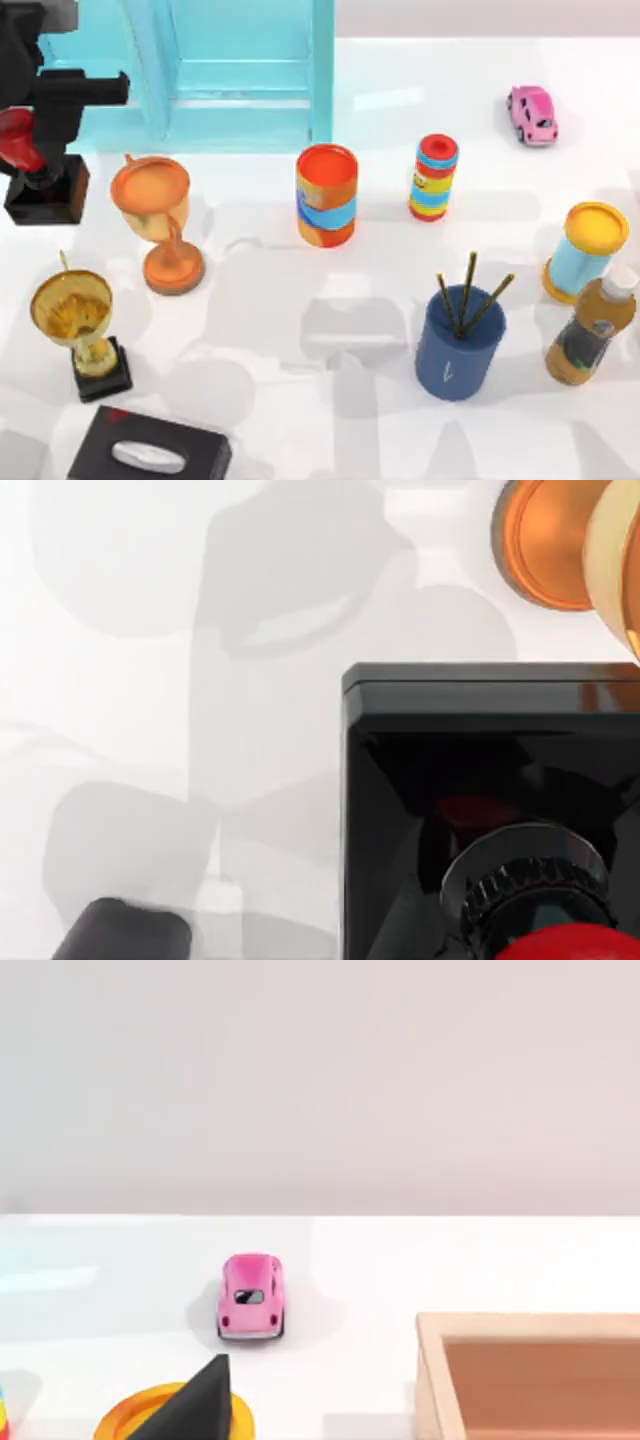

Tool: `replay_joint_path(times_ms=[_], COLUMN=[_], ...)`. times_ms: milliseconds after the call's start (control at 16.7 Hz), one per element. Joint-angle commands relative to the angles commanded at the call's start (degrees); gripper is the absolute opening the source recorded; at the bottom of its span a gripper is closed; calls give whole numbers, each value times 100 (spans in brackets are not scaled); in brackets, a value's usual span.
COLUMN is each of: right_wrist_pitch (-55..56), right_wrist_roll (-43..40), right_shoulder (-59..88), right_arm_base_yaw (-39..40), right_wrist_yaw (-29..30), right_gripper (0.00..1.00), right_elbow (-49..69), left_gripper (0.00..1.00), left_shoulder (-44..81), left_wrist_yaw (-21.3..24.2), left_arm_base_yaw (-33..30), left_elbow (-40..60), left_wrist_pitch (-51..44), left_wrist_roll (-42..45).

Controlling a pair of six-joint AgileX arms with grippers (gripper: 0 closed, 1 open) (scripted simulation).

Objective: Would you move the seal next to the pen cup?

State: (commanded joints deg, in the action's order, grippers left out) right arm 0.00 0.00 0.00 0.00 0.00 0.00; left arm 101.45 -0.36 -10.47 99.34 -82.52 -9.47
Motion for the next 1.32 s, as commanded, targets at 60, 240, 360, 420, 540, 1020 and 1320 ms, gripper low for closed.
replay_joint_path(times_ms=[60,240,360,420,540,1020,1320], right_wrist_pitch=[0,0,0,0,0,0,0], right_wrist_roll=[0,0,0,0,0,0,0], right_shoulder=[0,0,0,0,0,0,0], right_arm_base_yaw=[0,0,0,0,0,0,0], right_wrist_yaw=[0,0,0,0,0,0,0], right_gripper=[100,100,100,100,100,100,100], right_elbow=[0,0,0,0,0,0,0], left_gripper=[0,0,0,0,0,0,0], left_shoulder=[-12,104,351,525,934,2334,2402], left_wrist_yaw=[-5,36,108,153,234,79,59], left_arm_base_yaw=[-168,-868,-1411,-1683,-2216,-3729,-3756], left_elbow=[232,1065,1620,1900,2448,3088,3038], left_wrist_pitch=[17,-14,-135,-226,-448,-1123,-1143], left_wrist_roll=[-159,-797,-1310,-1576,-2116,-3661,-3698])
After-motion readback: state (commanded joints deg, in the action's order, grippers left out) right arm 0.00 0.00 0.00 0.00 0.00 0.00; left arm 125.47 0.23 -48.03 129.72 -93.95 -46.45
